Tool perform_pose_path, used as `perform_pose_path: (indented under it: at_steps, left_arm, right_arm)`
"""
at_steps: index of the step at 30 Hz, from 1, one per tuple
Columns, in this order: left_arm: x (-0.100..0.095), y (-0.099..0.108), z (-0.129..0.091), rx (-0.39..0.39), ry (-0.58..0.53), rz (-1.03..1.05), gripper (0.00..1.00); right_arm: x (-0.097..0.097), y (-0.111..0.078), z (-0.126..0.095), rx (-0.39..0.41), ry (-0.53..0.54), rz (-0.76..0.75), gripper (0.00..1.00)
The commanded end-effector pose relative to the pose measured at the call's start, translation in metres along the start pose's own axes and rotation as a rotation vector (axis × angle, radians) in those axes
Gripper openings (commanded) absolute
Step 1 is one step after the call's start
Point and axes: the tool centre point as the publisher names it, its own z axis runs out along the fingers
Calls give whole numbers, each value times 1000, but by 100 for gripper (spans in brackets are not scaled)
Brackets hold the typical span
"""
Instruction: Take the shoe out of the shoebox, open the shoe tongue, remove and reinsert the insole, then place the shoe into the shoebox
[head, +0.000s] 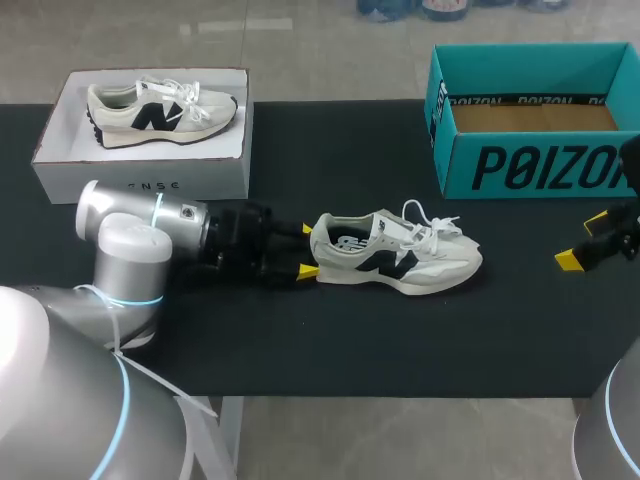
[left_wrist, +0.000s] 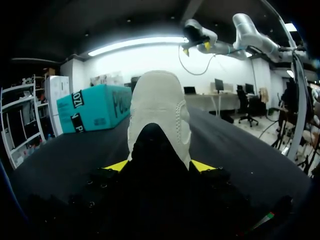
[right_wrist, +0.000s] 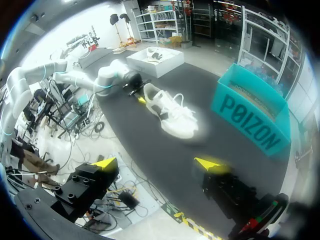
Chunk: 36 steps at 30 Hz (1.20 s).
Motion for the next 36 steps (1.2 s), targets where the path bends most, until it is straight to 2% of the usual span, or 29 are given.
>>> perform_pose_path:
  at_steps: [1, 3, 8, 12, 18, 25, 29, 33, 34, 35, 36]
  left_arm:
    - [0, 2, 2, -1, 0, 1, 0]
    - [0, 2, 2, -1, 0, 1, 0]
    - [0, 2, 2, -1, 0, 1, 0]
    - [0, 2, 2, -1, 0, 1, 0]
    - [0, 2, 2, -1, 0, 1, 0]
    - [0, 2, 2, -1, 0, 1, 0]
    - [0, 2, 2, -1, 0, 1, 0]
    - [0, 2, 2, -1, 0, 1, 0]
    - [0, 2, 2, -1, 0, 1, 0]
    - [0, 2, 2, -1, 0, 1, 0]
    - [0, 2, 2, -1, 0, 1, 0]
  right_arm:
    - [3, -4, -1, -5, -7, 1, 100]
    - [3, -4, -1, -5, -7, 1, 100]
    - [-1, 11, 20, 85, -107, 75, 100]
    - [-8, 25, 33, 97, -108, 125, 100]
    - [-27, 42, 51, 108, -174, 211, 100]
    - [-35, 54, 75, 193, -234, 273, 100]
    - [-34, 68, 87, 226, -278, 313, 100]
    - [-25, 79, 96, 250, -304, 354, 100]
    - [-24, 83, 100, 259, -286, 362, 100]
    - [-21, 87, 101, 217, -221, 356, 100]
    - [-21, 87, 101, 217, -221, 356, 100]
